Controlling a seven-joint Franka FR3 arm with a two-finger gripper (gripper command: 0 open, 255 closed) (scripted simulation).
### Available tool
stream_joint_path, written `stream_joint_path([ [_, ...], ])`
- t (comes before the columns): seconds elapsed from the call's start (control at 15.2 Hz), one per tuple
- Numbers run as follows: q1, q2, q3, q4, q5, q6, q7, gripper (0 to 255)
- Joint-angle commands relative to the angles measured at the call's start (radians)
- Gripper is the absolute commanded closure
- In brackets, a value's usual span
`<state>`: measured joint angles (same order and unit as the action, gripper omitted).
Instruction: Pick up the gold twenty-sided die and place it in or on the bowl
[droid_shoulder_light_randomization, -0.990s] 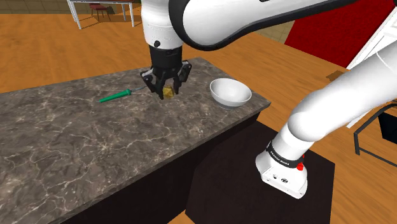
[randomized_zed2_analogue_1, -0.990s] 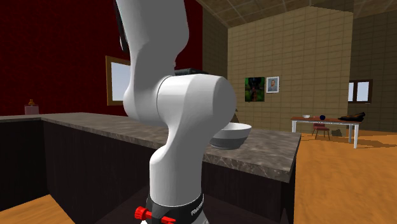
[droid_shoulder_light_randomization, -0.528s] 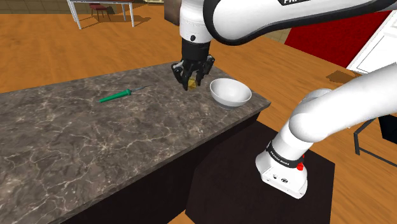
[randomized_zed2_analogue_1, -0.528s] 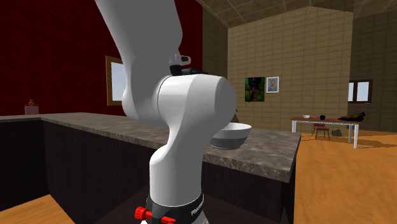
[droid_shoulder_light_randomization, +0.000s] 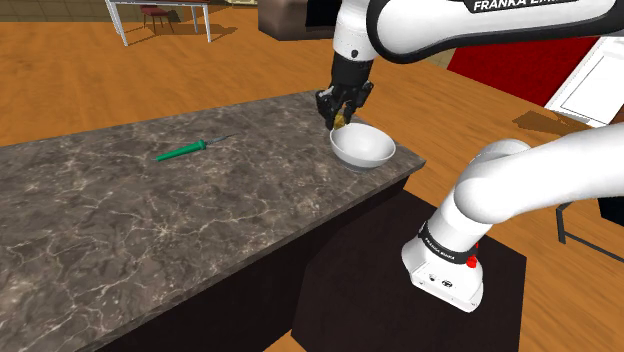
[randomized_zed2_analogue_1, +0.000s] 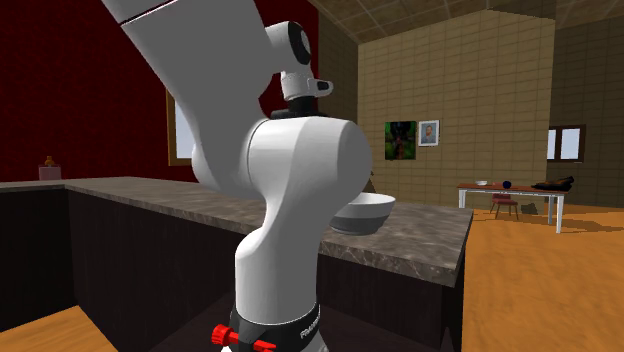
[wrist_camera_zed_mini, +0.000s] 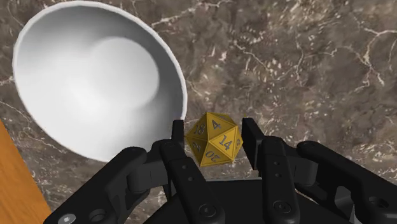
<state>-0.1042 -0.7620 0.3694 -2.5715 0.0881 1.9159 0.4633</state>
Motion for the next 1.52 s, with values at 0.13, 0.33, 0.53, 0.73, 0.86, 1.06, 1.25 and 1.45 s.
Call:
stream_joint_path([
  [0.13,-0.029,-0.061,-0.095,-0.061,-0.045,0.003,-0.101,255],
  [0.33,-0.06,-0.1,-0.169,-0.094,-0.088,0.003,-0.178,255],
  [0.53,-0.094,-0.123,-0.238,-0.116,-0.131,0.007,-0.25,255],
  [0.73,-0.093,-0.12,-0.235,-0.154,-0.13,0.048,-0.245,255],
  [0.86,-0.092,-0.117,-0.233,-0.179,-0.129,0.077,-0.241,255],
  [1.06,-0.092,-0.109,-0.23,-0.216,-0.128,0.121,-0.236,255],
  [1.25,-0.091,-0.098,-0.226,-0.251,-0.128,0.166,-0.23,255],
  [1.45,-0.091,-0.086,-0.222,-0.28,-0.127,0.208,-0.225,255],
])
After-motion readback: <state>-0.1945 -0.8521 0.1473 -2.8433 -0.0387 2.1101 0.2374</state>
